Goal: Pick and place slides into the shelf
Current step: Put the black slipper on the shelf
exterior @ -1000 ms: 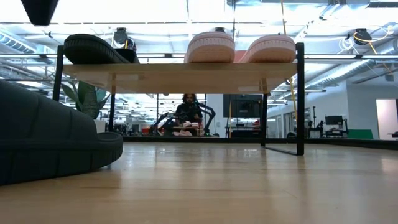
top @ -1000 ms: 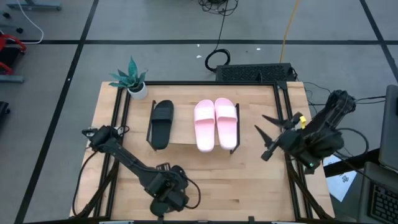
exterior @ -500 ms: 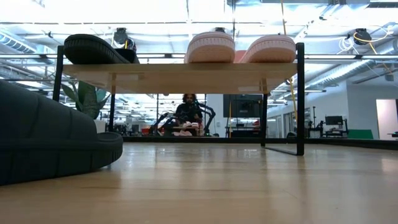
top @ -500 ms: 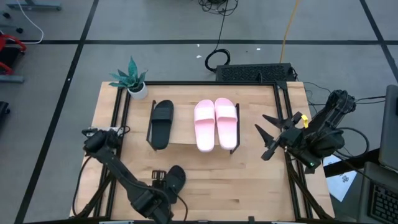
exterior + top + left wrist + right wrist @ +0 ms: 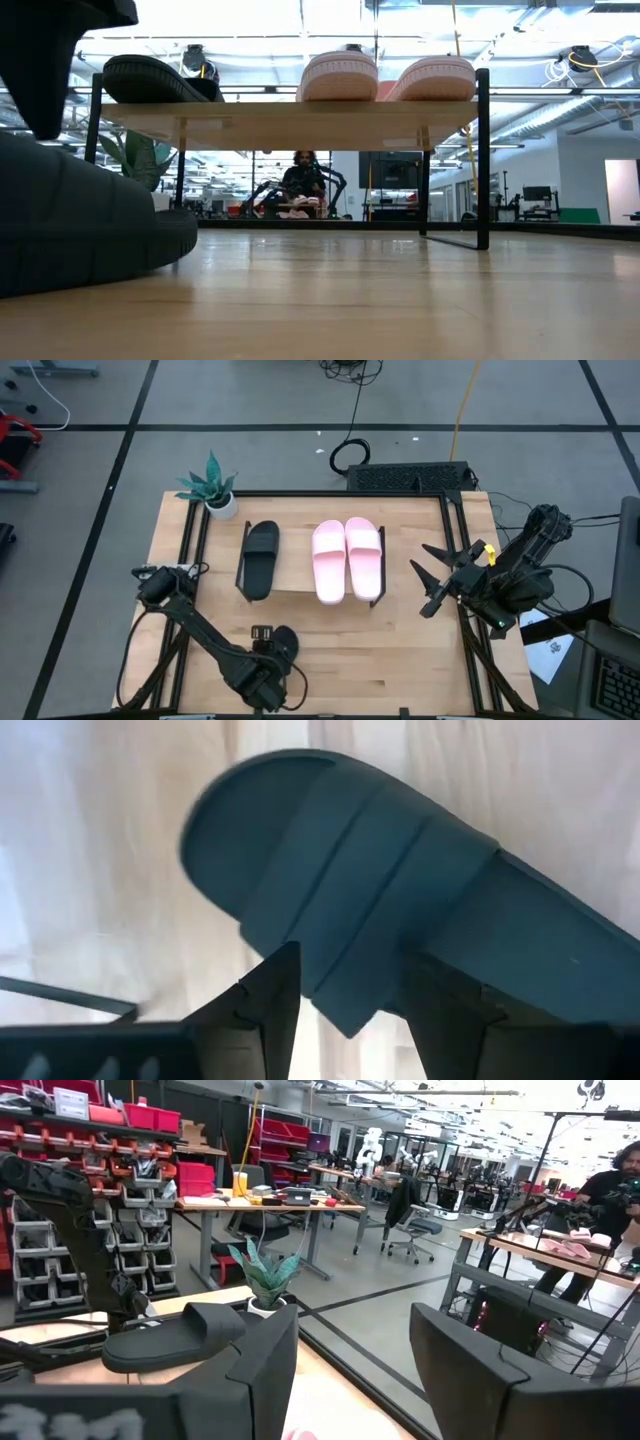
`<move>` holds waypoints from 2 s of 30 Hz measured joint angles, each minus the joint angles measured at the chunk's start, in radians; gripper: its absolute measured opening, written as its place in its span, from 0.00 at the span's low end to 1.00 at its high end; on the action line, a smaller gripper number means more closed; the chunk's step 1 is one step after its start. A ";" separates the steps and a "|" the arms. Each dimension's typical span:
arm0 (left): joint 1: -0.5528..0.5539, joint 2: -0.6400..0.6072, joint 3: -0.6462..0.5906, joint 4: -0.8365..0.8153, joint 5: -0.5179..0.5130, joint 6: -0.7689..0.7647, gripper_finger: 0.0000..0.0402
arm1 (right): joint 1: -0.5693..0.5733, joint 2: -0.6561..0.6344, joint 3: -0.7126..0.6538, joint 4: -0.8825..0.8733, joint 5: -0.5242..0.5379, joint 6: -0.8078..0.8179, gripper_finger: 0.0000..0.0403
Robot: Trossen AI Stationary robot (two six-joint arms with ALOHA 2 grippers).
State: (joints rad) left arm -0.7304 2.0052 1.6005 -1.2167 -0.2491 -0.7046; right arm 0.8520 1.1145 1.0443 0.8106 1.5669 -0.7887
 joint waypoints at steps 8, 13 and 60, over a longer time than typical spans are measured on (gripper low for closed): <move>-0.025 0.000 0.041 0.021 0.044 0.005 0.41 | 0.000 0.000 0.000 0.000 0.001 0.000 0.45; -0.036 0.000 0.042 0.045 0.042 0.023 0.41 | 0.000 0.000 0.000 0.000 0.001 0.004 0.45; 0.017 -0.018 0.051 -0.093 -0.322 -0.128 0.01 | -0.011 0.000 0.000 -0.164 0.002 0.280 0.45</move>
State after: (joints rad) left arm -0.7138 1.9877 1.6518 -1.3095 -0.5712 -0.8324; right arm 0.8411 1.1147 1.0443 0.6469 1.5688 -0.5091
